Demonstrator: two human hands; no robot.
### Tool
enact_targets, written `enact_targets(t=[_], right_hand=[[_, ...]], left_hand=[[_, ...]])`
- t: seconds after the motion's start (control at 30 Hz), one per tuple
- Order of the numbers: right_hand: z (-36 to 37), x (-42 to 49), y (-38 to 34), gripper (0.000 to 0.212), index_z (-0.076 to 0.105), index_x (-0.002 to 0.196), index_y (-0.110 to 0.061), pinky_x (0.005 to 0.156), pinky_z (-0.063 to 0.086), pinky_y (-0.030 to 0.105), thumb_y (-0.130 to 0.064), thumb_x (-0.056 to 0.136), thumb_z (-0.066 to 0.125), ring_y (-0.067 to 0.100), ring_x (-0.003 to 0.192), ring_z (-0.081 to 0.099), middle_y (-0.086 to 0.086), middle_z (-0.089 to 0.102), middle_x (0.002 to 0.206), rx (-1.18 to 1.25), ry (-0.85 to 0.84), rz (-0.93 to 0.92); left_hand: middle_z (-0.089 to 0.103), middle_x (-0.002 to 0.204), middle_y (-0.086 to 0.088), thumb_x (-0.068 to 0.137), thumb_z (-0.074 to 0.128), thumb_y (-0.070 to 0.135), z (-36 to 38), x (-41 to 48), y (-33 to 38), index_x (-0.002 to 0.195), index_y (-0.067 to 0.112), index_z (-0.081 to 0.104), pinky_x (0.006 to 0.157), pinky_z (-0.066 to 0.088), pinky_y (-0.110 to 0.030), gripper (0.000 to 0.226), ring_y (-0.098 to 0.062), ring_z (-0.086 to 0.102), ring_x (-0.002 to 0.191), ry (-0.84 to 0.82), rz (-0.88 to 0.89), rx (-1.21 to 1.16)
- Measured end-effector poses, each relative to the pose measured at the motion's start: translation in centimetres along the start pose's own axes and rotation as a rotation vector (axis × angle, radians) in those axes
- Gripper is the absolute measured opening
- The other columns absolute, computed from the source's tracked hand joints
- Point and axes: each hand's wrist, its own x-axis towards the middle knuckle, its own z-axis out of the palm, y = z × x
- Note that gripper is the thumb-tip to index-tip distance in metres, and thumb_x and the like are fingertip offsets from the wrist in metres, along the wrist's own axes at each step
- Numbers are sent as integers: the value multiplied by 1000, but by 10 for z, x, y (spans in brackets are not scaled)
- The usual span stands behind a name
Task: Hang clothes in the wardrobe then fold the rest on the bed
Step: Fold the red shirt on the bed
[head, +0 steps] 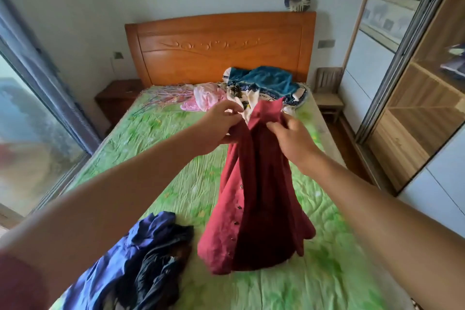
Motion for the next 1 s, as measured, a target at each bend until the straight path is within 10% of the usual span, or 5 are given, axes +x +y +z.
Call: enact_targets(t=[0.27,0.47,0.67,0.8,1.0], right_hand=[[16,-10,-18,42,41,131,-6,56,36,16,-15,91,49,3,71,54,-12,48,83,-412,-339,-294],[7,2,-29,63,42,144,-28,69,47,26,-11,83,46,10,81,63,2,68,101,-198,-418,-188],[-7,36,-20,46,60,111,-36,70,61,40,1,88,51,26,97,68,3,67,106,155,-94,-80],[-9,56,-19,72,53,130,-46,102,46,43,10,85,58,16,129,47,-6,48,141,-21,-365,-100],[2,66,-27,44,67,118,-11,111,44,52,15,84,57,28,119,62,15,70,117,71,-566,28]], left_hand=[[66,104,-8,71,77,66,13,-1,22,111,8,64,83,61,-39,72,-17,68,92,-66,107,132],[69,95,-18,85,73,12,-1,12,26,92,16,72,86,55,-61,7,-30,69,87,83,280,338],[71,95,-16,91,65,-5,-26,13,40,96,9,72,91,57,-52,16,-35,70,94,23,268,335],[70,89,-6,95,56,-9,-44,6,57,82,18,70,96,52,-53,34,-29,65,91,-141,220,279],[61,74,1,91,43,-18,-61,1,71,75,15,62,70,47,-34,41,-16,55,71,-164,252,248]])
